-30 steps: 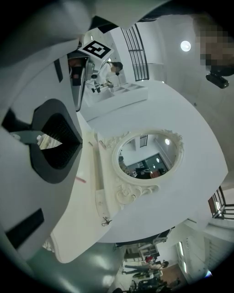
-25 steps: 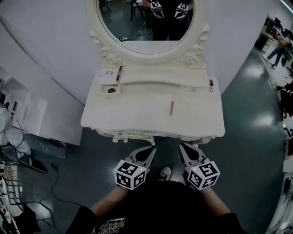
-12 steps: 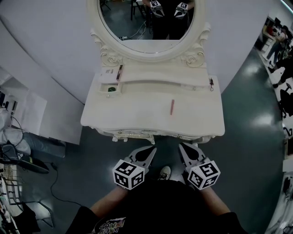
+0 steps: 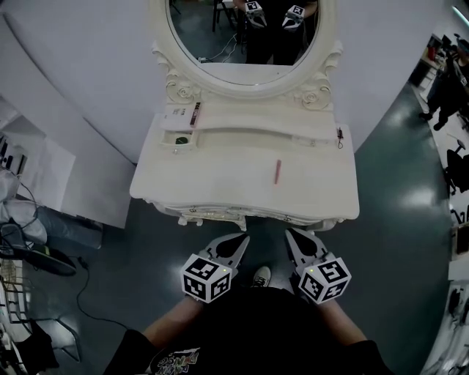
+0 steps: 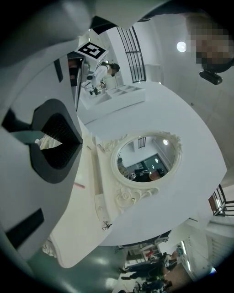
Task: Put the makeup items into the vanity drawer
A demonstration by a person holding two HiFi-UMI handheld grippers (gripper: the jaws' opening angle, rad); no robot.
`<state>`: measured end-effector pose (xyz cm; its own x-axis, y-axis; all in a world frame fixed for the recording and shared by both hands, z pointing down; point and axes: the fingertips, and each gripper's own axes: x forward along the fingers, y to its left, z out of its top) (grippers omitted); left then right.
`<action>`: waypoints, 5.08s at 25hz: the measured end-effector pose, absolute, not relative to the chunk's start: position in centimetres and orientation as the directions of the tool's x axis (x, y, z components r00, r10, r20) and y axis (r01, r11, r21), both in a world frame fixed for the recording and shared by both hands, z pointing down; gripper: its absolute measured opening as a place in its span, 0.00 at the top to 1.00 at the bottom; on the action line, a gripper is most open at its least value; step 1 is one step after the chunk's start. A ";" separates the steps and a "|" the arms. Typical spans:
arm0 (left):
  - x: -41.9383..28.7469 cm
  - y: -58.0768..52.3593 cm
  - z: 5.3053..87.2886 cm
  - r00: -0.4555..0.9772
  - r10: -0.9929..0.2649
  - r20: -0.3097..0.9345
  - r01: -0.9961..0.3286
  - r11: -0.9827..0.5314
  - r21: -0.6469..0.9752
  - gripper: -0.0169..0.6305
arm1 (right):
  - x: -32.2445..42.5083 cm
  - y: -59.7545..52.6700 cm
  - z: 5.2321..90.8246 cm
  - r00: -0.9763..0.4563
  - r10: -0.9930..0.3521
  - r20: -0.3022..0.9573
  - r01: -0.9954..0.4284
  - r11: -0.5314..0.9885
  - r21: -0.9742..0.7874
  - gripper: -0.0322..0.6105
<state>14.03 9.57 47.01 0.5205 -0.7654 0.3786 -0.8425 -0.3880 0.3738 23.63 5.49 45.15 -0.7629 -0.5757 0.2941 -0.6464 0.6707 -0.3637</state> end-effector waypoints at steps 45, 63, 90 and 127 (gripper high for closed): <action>3.5 5.6 45.3 0.590 -0.713 0.379 -0.806 -0.486 0.339 0.96 | 14.9 3.2 44.5 -0.667 -0.677 0.311 -0.744 0.583 -0.326 0.91; -0.5 1.8 45.4 0.664 -0.665 0.342 -0.747 -0.569 0.345 0.96 | 12.2 1.3 43.9 -0.539 -0.770 0.341 -0.841 0.468 -0.273 0.91; -6.8 1.3 45.6 0.736 -0.595 0.322 -0.677 -0.660 0.326 0.96 | 7.1 0.8 43.9 -0.405 -0.851 0.333 -0.910 0.344 -0.230 0.91; -0.3 -6.8 49.6 0.672 -0.630 0.389 -0.740 -0.590 0.324 0.96 | 14.5 -10.3 50.5 -0.398 -0.785 0.474 -0.918 0.342 -0.203 0.91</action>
<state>-0.29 -6.81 49.57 0.6725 -0.6298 0.3887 -0.7397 -0.5901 0.3236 14.52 -10.28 50.48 -0.3976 -0.7854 0.4744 -0.9176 0.3421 -0.2026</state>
